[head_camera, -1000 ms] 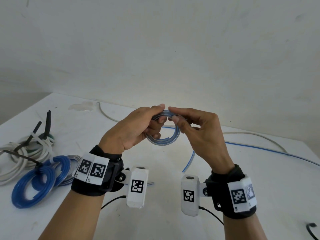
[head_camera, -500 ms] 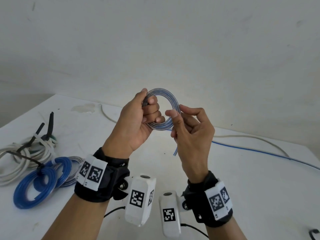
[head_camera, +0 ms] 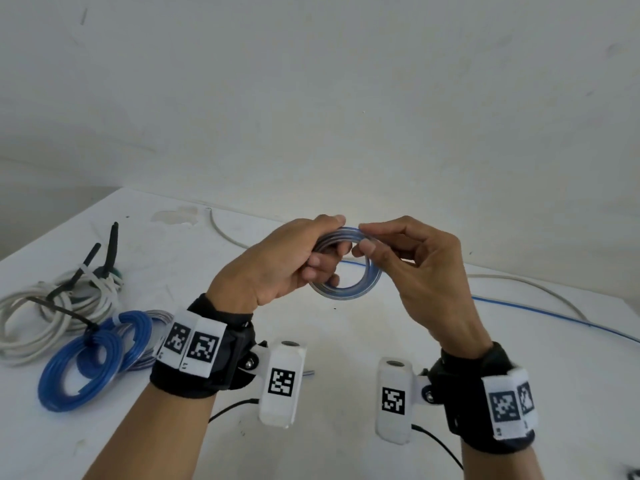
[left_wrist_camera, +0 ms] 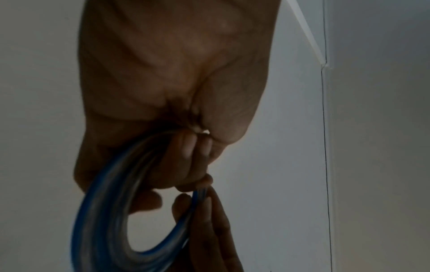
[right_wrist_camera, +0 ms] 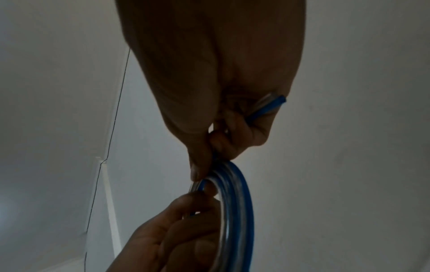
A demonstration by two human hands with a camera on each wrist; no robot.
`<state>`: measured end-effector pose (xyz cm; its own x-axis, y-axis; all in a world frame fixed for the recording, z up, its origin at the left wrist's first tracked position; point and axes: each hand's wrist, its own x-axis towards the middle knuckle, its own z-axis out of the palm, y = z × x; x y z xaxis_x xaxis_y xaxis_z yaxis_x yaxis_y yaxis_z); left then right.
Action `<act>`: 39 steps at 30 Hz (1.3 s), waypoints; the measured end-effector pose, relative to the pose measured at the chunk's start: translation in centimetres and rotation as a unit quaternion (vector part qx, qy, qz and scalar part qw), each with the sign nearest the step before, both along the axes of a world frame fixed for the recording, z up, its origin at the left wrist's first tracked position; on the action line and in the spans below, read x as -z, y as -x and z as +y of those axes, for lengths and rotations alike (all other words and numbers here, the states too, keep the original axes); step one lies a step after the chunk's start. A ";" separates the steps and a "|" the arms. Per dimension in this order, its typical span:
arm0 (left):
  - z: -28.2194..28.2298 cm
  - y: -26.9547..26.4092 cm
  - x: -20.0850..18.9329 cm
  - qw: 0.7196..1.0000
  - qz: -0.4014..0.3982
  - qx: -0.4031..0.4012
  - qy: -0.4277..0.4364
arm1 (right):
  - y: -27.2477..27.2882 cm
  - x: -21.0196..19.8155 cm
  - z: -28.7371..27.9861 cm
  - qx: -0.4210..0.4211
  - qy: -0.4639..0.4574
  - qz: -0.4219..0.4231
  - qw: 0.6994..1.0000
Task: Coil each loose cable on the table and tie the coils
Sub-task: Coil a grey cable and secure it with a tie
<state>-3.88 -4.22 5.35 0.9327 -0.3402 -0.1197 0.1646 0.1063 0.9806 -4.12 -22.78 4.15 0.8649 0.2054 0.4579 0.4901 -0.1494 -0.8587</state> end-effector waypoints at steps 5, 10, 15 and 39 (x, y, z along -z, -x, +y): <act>0.1 -0.3 -0.3 0.995 -0.034 -0.044 0.083 | -0.2 0.1 0.2 0.019 -0.055 0.018 0.998; 0.2 -0.5 -0.5 0.975 -0.039 -0.081 0.201 | 0.5 0.3 1.9 0.028 -0.139 0.047 0.989; 0.3 -0.5 -0.6 0.951 -0.027 -0.085 0.297 | 1.0 0.7 3.2 0.006 -0.209 0.070 0.975; -0.4 -0.5 -0.4 0.913 -0.088 -0.108 0.382 | 1.9 2.1 6.1 0.097 -0.260 0.020 0.960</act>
<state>-3.42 -4.63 5.72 0.9700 -0.0670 0.2337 -0.0942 0.7825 0.6155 -6.02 -16.70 2.09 0.8825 -0.2090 0.4212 0.4621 0.2202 -0.8590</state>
